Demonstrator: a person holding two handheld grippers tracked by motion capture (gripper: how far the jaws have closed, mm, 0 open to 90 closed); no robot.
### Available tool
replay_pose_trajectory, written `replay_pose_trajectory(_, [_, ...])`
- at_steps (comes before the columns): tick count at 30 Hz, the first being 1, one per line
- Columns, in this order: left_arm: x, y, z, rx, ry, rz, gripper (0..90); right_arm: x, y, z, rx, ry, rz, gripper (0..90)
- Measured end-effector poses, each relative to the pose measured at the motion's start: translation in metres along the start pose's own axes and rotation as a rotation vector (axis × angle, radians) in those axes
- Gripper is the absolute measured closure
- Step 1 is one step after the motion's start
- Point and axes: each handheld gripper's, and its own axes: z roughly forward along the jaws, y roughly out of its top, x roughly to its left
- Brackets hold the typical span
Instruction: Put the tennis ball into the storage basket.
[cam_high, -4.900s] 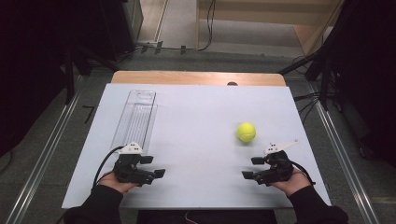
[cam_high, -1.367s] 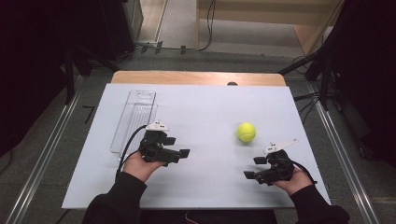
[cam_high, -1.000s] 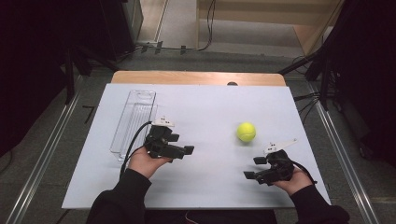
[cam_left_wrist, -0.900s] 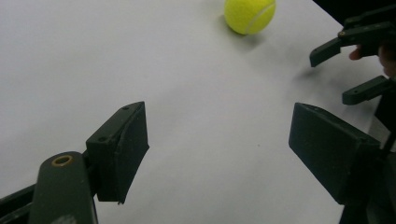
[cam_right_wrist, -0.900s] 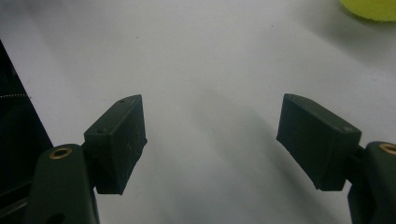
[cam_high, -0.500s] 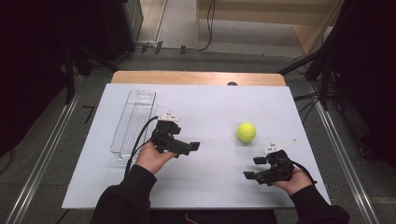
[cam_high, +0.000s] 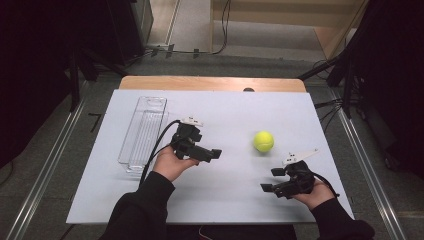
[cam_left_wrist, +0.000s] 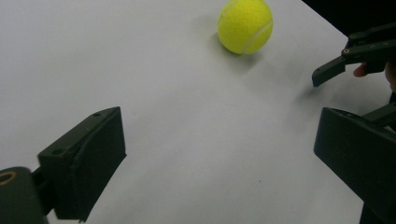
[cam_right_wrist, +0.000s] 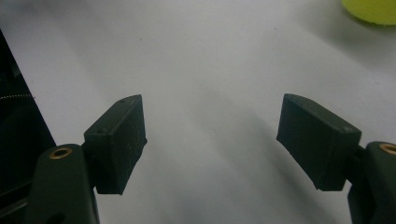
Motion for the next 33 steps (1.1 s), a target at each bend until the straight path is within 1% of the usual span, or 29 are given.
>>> replay_pose_trajectory(3, [-0.001, 0.004, 0.003, 0.002, -0.005, 0.002, 4.4, 0.000, 0.000, 0.000, 0.003, 0.001, 0.003, 21.7])
replay_pose_trajectory(5, [-0.001, 0.006, 0.005, 0.007, -0.005, 0.012, 4.4, 0.000, 0.000, 0.000, 0.003, 0.000, 0.003, 21.7])
replay_pose_trajectory(9, [-0.001, 0.010, 0.010, 0.009, -0.005, 0.012, 4.4, 0.000, 0.000, -0.001, 0.001, -0.002, 0.005, 21.7])
replay_pose_trajectory(16, [-0.002, 0.019, 0.019, 0.015, 0.006, 0.029, 5.6, 0.000, 0.000, 0.000, 0.000, -0.002, 0.000, 21.7])
replay_pose_trajectory(19, [-0.003, 0.025, 0.023, 0.014, -0.004, 0.028, 5.6, 0.000, 0.000, 0.000, -0.003, -0.003, 0.001, 21.7])
replay_pose_trajectory(22, [-0.006, 0.030, 0.030, 0.019, -0.008, 0.037, 5.6, -0.001, 0.000, -0.001, -0.003, -0.005, 0.004, 21.7])
replay_pose_trajectory(24, [-0.008, 0.032, 0.033, 0.029, -0.010, 0.053, 5.6, -0.001, 0.000, -0.001, -0.004, -0.004, 0.004, 21.7])
replay_pose_trajectory(27, [-0.011, 0.037, 0.039, 0.029, -0.019, 0.052, 5.7, -0.001, 0.000, -0.001, -0.004, -0.005, 0.004, 21.7])
replay_pose_trajectory(31, [-0.013, 0.042, 0.044, 0.041, -0.024, 0.071, 5.7, -0.001, 0.000, -0.001, -0.003, -0.004, 0.001, 21.7])
replay_pose_trajectory(33, [-0.013, 0.044, 0.047, 0.038, -0.026, 0.067, 7.8, -0.001, 0.000, -0.001, -0.002, -0.004, 0.002, 21.7])
